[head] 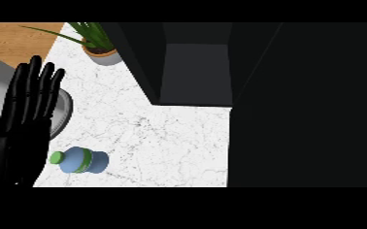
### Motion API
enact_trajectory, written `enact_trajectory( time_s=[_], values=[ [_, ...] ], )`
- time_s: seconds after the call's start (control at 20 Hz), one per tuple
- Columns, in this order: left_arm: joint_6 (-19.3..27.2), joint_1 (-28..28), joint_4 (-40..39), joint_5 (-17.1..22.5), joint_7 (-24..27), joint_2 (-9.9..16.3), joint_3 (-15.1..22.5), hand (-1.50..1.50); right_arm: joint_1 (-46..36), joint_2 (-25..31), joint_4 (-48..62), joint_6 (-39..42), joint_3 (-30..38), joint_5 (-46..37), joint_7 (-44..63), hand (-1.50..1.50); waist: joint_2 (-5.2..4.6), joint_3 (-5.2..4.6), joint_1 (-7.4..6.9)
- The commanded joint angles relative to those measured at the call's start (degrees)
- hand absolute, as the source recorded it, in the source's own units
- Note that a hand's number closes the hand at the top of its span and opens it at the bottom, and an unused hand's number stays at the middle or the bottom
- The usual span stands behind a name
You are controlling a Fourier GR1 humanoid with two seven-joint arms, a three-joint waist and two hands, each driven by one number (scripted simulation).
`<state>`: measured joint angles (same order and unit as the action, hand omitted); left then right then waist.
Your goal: Pick up the bottled water, place it into the cabinet and close the cabinet
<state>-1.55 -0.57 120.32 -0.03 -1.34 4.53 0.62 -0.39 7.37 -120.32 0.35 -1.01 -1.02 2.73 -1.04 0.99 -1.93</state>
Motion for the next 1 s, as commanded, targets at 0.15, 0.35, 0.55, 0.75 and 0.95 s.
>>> enact_trajectory(
  time_s=[0.15, 0.35, 0.55, 0.75, 0.95],
  values=[
    [10.29, 9.59, 7.23, -6.75, 0.23, -4.01, -5.21, -1.50, 5.67, -0.74, -4.65, 1.78, -1.66, 1.45, -1.28, -1.50, 1.48, -0.98, 1.28],
    [23.55, 14.63, 10.17, 2.29, -7.18, -4.47, -8.47, -1.50, 9.57, -1.62, -6.56, 6.44, -5.90, 8.30, 0.57, -1.50, 2.02, -1.00, -0.05],
    [28.31, 21.10, 20.15, 1.58, -11.25, -4.51, -5.83, -1.50, 11.79, -0.72, -15.59, 6.96, -9.11, 9.79, 6.76, -1.50, 1.54, -0.99, 1.37],
    [31.73, 27.43, 31.69, -5.03, -17.37, -4.52, 1.27, -1.50, 13.49, -2.85, -20.94, 4.18, -15.51, 5.44, 10.58, -1.50, 1.36, -0.96, 1.57],
    [32.25, 33.27, 36.06, -5.77, -17.81, -4.51, 4.01, -1.50, 15.26, -3.44, -24.03, 2.77, -19.04, 2.26, 12.73, -1.50, 1.48, -0.96, 1.21]
  ],
)
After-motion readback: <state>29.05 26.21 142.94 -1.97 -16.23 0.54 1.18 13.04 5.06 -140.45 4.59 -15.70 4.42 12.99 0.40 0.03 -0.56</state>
